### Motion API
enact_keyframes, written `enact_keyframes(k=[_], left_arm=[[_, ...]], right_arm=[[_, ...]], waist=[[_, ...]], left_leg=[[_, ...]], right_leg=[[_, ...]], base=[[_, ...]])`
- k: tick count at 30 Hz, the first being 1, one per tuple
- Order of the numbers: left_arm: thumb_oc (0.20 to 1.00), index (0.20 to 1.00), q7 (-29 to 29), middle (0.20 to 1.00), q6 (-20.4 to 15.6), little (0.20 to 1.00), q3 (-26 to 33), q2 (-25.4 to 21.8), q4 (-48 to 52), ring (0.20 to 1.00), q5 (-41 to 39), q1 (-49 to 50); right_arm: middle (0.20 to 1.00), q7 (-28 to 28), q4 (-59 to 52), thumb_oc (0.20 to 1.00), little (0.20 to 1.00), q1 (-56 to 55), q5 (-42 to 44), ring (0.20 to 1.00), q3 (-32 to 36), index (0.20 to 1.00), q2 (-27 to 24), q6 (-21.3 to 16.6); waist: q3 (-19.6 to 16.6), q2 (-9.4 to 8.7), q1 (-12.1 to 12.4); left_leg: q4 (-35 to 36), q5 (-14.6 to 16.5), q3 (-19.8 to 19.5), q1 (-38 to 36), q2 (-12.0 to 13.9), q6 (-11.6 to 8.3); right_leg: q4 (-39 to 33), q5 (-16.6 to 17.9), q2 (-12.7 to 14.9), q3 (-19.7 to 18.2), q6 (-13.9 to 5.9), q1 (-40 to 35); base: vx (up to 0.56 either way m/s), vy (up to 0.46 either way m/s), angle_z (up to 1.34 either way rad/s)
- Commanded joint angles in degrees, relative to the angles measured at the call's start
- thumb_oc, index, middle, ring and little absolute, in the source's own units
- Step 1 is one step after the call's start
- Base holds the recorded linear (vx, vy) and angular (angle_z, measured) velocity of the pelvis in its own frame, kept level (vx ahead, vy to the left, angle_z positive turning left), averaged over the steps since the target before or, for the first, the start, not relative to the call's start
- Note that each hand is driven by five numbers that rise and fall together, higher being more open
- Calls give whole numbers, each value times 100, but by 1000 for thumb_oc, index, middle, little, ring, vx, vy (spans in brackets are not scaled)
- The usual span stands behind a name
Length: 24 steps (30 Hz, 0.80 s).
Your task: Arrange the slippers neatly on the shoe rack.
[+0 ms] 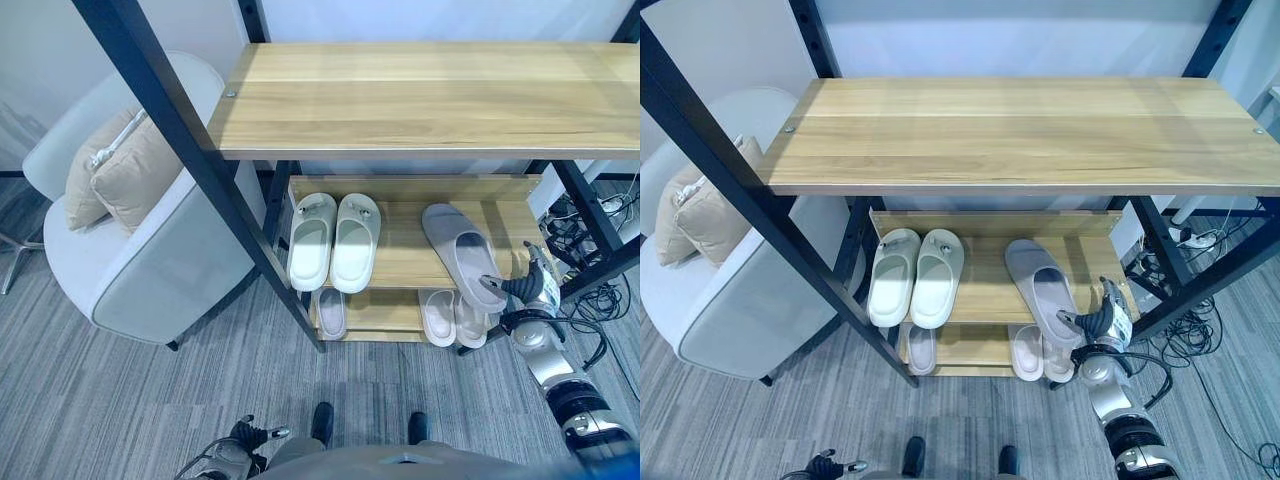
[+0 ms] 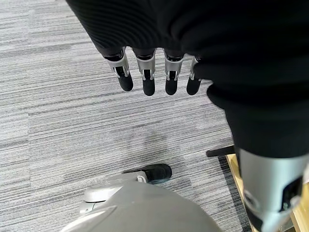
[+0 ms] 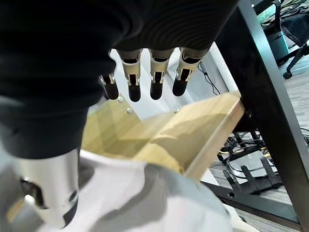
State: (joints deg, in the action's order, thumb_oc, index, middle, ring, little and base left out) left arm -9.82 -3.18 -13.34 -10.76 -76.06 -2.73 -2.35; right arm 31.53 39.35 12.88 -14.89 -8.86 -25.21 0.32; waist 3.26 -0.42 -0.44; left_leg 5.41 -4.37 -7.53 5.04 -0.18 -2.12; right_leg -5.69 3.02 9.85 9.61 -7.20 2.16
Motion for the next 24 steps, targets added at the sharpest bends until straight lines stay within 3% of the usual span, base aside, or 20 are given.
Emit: enact_keyframes(k=[1, 14, 24], left_arm=[[1000, 1000, -60, 1000, -80, 1000, -155, 167, -589, 1000, 49, -291], [1000, 1000, -140, 1000, -85, 1000, -220, 90, -623, 1000, 5, -259], [1000, 1000, -128, 1000, -113, 1000, -372, 19, -611, 1000, -70, -275]], right_arm=[[1000, 11, -75, 1000, 1000, 403, 129, 1000, -14, 1000, -111, -144], [1000, 149, 480, 1000, 1000, 1187, 324, 1000, -286, 1000, -197, -171], [1000, -332, 1312, 1000, 1000, 1790, 570, 1000, -776, 1000, -302, -133]], waist=[[63, -116, 126], [124, -153, 246], [180, -216, 319]], left_leg=[[-41, 711, 339, -97, -128, 60], [-41, 694, 337, -3, -166, 67], [-41, 666, 322, 68, -175, 65]], right_leg=[[69, -385, 99, 203, -164, -258], [69, -343, 127, 266, -187, -201], [69, -303, 128, 280, -196, -148]], base=[[0, 0, 0], [23, 6, 1], [4, 5, 1]])
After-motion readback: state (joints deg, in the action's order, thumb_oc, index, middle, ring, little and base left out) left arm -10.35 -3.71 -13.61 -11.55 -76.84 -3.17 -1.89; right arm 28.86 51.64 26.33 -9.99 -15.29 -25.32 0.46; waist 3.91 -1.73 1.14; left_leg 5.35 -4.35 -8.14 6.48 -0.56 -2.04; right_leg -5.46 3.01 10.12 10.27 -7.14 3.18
